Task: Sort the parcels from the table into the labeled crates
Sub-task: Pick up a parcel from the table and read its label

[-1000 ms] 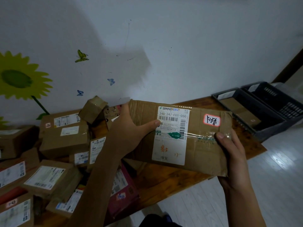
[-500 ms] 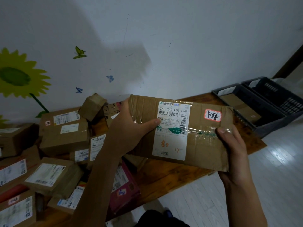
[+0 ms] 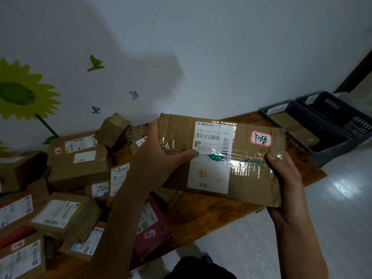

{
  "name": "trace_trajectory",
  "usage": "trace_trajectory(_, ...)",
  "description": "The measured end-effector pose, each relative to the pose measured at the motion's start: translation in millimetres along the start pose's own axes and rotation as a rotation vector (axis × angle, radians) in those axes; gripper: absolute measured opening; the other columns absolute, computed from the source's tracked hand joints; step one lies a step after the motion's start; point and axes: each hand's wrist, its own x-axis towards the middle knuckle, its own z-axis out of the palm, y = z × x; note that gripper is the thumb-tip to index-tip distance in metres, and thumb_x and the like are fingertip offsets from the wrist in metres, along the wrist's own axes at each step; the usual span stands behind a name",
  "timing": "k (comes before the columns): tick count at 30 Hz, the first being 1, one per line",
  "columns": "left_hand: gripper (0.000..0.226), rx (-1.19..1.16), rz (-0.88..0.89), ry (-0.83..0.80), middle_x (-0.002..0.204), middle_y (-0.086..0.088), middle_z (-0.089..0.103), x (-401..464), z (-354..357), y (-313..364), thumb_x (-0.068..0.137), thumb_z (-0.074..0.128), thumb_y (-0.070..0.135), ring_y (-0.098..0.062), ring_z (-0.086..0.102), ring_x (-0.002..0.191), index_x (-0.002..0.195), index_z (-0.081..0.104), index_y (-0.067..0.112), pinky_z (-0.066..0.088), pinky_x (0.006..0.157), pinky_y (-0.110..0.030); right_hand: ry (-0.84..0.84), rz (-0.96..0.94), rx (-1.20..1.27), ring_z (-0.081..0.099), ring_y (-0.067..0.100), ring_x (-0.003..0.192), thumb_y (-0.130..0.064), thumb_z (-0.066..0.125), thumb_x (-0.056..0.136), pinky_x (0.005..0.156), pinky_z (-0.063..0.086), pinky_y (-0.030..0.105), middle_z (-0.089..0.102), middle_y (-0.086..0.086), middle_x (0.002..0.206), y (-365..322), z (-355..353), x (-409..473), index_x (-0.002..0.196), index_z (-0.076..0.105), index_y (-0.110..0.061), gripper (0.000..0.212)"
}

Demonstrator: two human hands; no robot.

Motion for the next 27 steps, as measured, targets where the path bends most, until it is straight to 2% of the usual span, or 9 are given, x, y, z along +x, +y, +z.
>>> trace_trajectory(4,0.111,-0.014,0.017,-0.03,0.107,0.032,0.05,-1.2,-0.7,-1.4,0.055,0.08,0.052,0.028,0.052,0.089,0.15,0.025,0.033,0.048,0.076,-0.01,-0.001,-0.005,-0.002,0.067,0.035,0.115,-0.025,0.059,0.089,0.084,0.06,0.039,0.069,0.013,0.128,-0.3,-1.4,0.4,0.136,0.061,-0.016,0.048)
trace_trajectory(7,0.115,-0.021,0.019,-0.059,0.112,0.029,0.051,-1.3,-0.8,-2.5,0.054,0.081,0.05,0.021,0.056,0.094,0.152,0.023,0.032,0.053,0.077,-0.012,-0.001,-0.012,-0.005,0.067,0.035,0.114,-0.025,0.058,0.089,0.085,0.059,0.04,0.069,0.014,0.128,-0.7,-2.4,0.3,0.136,0.06,-0.015,0.048)
trace_trajectory(10,0.124,-0.016,0.012,-0.08,0.113,0.031,0.047,-1.4,-1.5,-2.7,0.051,0.081,0.05,0.014,0.055,0.098,0.155,0.016,0.03,0.051,0.081,-0.012,-0.004,-0.009,0.002,0.067,0.034,0.114,-0.024,0.058,0.089,0.083,0.061,0.038,0.069,0.014,0.128,-0.8,-2.0,0.6,0.138,0.059,-0.014,0.05)
trace_trajectory(14,0.129,-0.001,-0.009,-0.113,0.108,0.036,0.036,-1.5,-1.7,-1.1,0.06,0.087,0.033,0.032,0.049,0.084,0.158,0.003,0.032,0.047,0.067,-0.001,-0.005,-0.006,0.012,0.066,0.036,0.117,-0.023,0.057,0.092,0.086,0.059,0.041,0.068,0.013,0.129,-0.4,-3.6,0.4,0.137,0.06,-0.018,0.045)
trace_trajectory(16,0.132,0.003,-0.025,-0.131,0.107,0.036,0.035,-2.2,-2.2,-1.6,0.062,0.088,0.028,0.036,0.047,0.079,0.158,-0.001,0.032,0.047,0.065,0.0,-0.012,-0.003,0.015,0.066,0.036,0.116,-0.022,0.057,0.093,0.085,0.06,0.04,0.068,0.013,0.129,-0.3,-3.5,0.0,0.136,0.061,-0.018,0.044)
trace_trajectory(21,0.137,-0.006,-0.041,-0.176,0.108,0.036,0.035,-5.1,-4.4,0.9,0.057,0.087,0.03,0.033,0.051,0.081,0.157,-0.006,0.035,0.051,0.068,-0.004,-0.007,0.003,0.011,0.069,0.033,0.11,-0.025,0.059,0.089,0.079,0.061,0.037,0.069,0.014,0.127,-1.6,-3.7,0.4,0.135,0.062,-0.017,0.047)
trace_trajectory(25,0.134,0.019,-0.036,-0.191,0.107,0.036,0.034,-6.3,-4.2,0.2,0.065,0.089,0.016,0.033,0.051,0.08,0.157,-0.007,0.033,0.049,0.065,-0.003,-0.008,-0.005,-0.005,0.069,0.033,0.11,-0.024,0.057,0.092,0.079,0.062,0.036,0.069,0.013,0.126,-0.3,-6.6,-1.2,0.133,0.063,-0.019,0.042)
trace_trajectory(27,0.133,0.042,-0.032,-0.166,0.106,0.038,0.033,-8.0,-3.1,0.6,0.065,0.089,0.024,0.032,0.051,0.082,0.158,-0.005,0.033,0.048,0.065,-0.001,-0.012,-0.001,-0.01,0.068,0.034,0.112,-0.025,0.057,0.091,0.081,0.062,0.038,0.069,0.013,0.127,0.6,-7.6,-2.8,0.134,0.062,-0.019,0.044)
